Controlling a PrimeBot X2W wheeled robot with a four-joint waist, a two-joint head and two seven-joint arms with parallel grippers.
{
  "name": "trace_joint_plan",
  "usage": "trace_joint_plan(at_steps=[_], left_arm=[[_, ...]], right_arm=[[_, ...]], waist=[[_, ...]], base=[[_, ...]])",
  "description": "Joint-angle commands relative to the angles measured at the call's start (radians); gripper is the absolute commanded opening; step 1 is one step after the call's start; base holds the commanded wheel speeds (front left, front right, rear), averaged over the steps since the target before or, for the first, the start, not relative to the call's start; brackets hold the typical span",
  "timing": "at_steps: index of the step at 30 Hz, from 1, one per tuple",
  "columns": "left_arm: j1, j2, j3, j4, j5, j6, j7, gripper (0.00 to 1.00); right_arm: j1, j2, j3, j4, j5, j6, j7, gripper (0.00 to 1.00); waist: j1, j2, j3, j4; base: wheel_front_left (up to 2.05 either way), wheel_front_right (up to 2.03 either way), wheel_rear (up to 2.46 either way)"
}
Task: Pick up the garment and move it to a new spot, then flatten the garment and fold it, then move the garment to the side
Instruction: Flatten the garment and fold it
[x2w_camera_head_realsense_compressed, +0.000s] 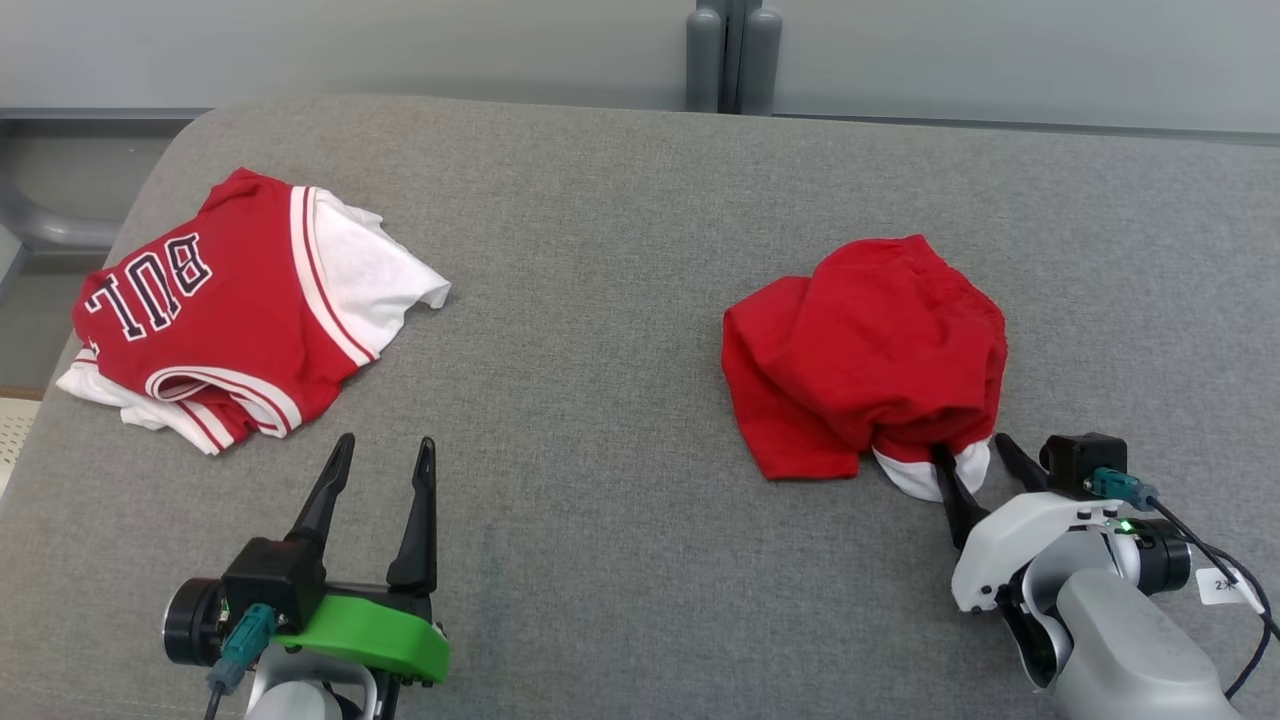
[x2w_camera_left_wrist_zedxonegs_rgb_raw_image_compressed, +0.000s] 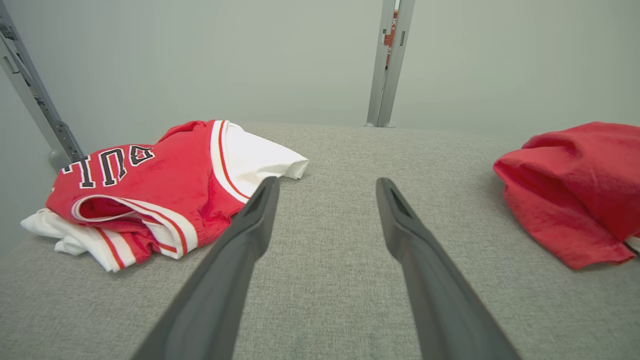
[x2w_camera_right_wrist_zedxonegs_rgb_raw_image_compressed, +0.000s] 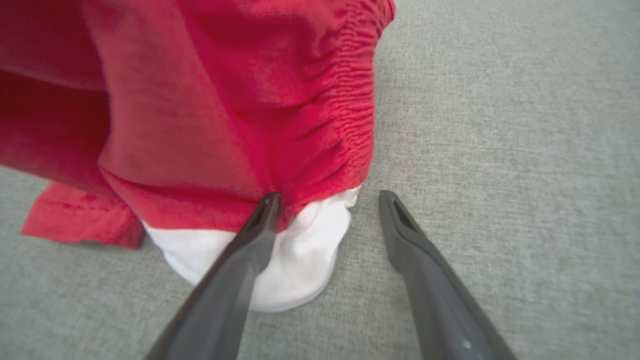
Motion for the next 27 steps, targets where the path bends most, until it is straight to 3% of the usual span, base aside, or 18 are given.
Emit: trace_joint_plan(at_steps=[1, 3, 11, 22, 27], left_arm=[[-0.014, 0.002, 0.000, 0.003, 0.001, -0.002, -0.001, 1.00], [-0.014, 0.002, -0.001, 0.005, 0.002, -0.002, -0.001, 1.00], [0.001, 0.007, 0.007, 0.011, 0.001, -0.002, -0.001, 1.00], [0.033, 0.003, 0.018, 0.010, 0.004, -0.002, -0.001, 1.00], [0.047, 0.001, 0.016, 0.014, 0.002, -0.002, -0.001, 1.00]], right_arm=[[-0.011, -0.001, 0.004, 0.013, 0.014, 0.000, -0.003, 0.80], [-0.012, 0.003, 0.008, 0.027, 0.034, 0.000, -0.002, 0.00], [0.013, -0.039, -0.030, -0.014, 0.069, -0.001, -0.002, 0.00], [0.098, -0.159, -0.214, -0.208, -0.004, -0.001, -0.002, 0.00], [0.126, -0.174, -0.232, -0.297, -0.028, -0.001, -0.002, 0.00]], waist=[[0.0000, 0.0000, 0.002, 0.003], [0.0000, 0.0000, 0.002, 0.005], [0.0000, 0.0000, -0.018, -0.006], [0.0000, 0.0000, -0.065, -0.049], [0.0000, 0.0000, -0.085, -0.058]], base=[[0.00, 0.00, 0.00], [0.00, 0.00, 0.00], [0.00, 0.00, 0.00], [0.00, 0.00, 0.00], [0.00, 0.00, 0.00]])
